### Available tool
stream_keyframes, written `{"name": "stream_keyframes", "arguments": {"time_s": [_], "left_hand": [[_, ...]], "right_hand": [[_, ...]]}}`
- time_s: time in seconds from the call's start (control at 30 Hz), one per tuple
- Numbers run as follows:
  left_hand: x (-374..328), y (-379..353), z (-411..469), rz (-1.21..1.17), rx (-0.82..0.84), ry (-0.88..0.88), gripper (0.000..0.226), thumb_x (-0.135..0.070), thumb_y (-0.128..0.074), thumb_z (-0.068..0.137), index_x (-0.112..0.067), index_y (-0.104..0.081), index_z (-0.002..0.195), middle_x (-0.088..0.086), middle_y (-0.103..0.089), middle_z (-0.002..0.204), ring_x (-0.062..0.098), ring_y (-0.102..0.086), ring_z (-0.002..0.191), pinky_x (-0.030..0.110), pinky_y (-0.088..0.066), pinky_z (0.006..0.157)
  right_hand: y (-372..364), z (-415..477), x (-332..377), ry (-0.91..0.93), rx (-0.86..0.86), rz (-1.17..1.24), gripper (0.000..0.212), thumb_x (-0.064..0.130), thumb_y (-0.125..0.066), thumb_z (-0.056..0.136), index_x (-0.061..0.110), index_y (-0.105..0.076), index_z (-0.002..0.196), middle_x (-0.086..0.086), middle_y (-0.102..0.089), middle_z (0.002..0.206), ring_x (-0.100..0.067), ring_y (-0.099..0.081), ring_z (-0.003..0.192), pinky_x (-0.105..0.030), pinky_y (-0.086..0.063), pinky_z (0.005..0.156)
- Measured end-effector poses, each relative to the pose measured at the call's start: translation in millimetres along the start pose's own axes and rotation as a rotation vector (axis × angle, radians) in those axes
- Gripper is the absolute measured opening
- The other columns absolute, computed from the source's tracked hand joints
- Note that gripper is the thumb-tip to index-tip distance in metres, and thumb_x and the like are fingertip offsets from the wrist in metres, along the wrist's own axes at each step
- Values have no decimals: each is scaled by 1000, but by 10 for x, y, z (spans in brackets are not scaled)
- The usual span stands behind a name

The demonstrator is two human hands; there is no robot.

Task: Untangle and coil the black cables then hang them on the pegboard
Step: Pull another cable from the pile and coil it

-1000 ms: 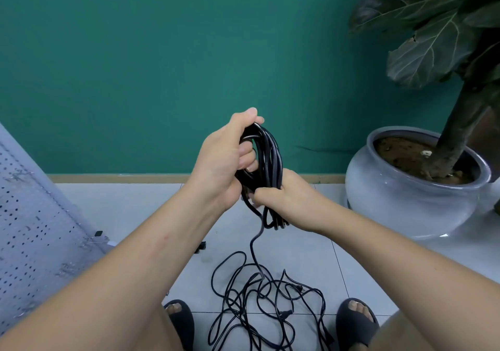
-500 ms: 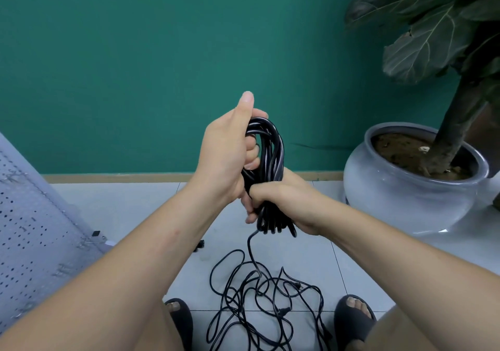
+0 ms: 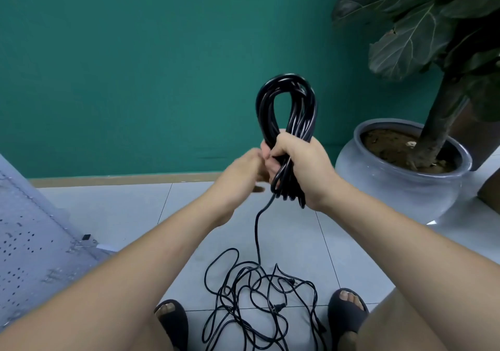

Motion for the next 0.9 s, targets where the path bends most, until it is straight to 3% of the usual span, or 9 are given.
{"name": "stream_keyframes", "arguments": {"time_s": [0.03, 0.13, 0.27, 0.33, 0.43, 0.53, 0.67, 0.8, 0.9], "left_hand": [[114, -61, 4, 118, 66, 31, 21, -33, -50, 100, -20, -66, 104, -6, -78, 100, 13, -71, 99, 38, -55, 97], [453, -249, -52, 317, 205, 117, 36, -5, -52, 93, -28, -71, 114, -10, -75, 114, 11, -67, 112, 30, -55, 96], [777, -420, -113, 292, 163, 203, 19, -15, -58, 101, -28, -67, 112, 4, -77, 111, 17, -67, 90, 34, -54, 86], [878, -578, -216, 209, 247, 286, 13, -19, -54, 108, -21, -65, 113, 7, -81, 108, 9, -69, 84, 31, -51, 85], [919, -787, -467, 185, 403, 333, 27, -28, -42, 114, -12, -65, 116, 7, -83, 103, 2, -69, 76, 33, -49, 85], [792, -811, -621, 317, 425, 255, 31, -39, -41, 112, -18, -63, 112, 2, -83, 87, 16, -61, 74, 33, -48, 77], [372, -643, -703, 602, 312, 59, 32, -40, -45, 112, -20, -69, 105, -3, -71, 68, 9, -58, 54, 26, -49, 58], [11, -396, -717, 681, 167, -165, 23, -40, -58, 107, -26, -73, 96, -6, -58, 64, 7, -48, 52, 25, -38, 53], [-210, -164, -686, 566, 58, -263, 17, -41, -70, 101, -28, -75, 90, -10, -61, 65, 5, -48, 57, 23, -36, 56]], "right_hand": [[38, 10, 19, 9, -18, 17, 15, 17, -51, 74, 3, -48, 75, -12, -34, 63, -24, -26, 57, -33, -28, 54], [168, 38, 58, 37, -78, 33, 14, 18, -51, 75, 5, -53, 79, -13, -35, 65, -25, -26, 58, -38, -26, 56], [277, 58, 103, 75, -156, 83, 14, 19, -51, 74, 6, -52, 81, -9, -36, 63, -26, -25, 57, -45, -21, 59], [338, 64, 132, 99, -220, 97, 16, 20, -52, 72, 6, -51, 80, -8, -36, 62, -25, -23, 58, -44, -20, 58], [470, 82, 164, 147, -338, 66, 16, 21, -55, 74, 6, -50, 77, -11, -38, 66, -25, -25, 61, -34, -24, 54], [608, 122, 160, 176, -448, -39, 27, 20, -56, 79, -4, -44, 78, -13, -40, 70, -29, -27, 64, -35, -26, 56], [680, 192, 111, 156, -486, -216, 31, 15, -56, 85, -10, -39, 77, -24, -32, 74, -44, -23, 71, -47, -22, 55], [647, 265, -31, 85, -409, -419, 32, 18, -56, 87, 1, -33, 73, -11, -33, 70, -22, -23, 64, -39, -23, 59], [553, 290, -172, 7, -303, -537, 33, 24, -58, 88, 0, -41, 72, -7, -43, 67, -20, -31, 59, -37, -31, 57]]}}
Point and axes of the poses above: each hand's wrist, its own z-axis towards the middle knuckle, its own y-axis out of the back of the hand, x = y × z, the point moved 5 cm from there along z, towards the middle knuckle
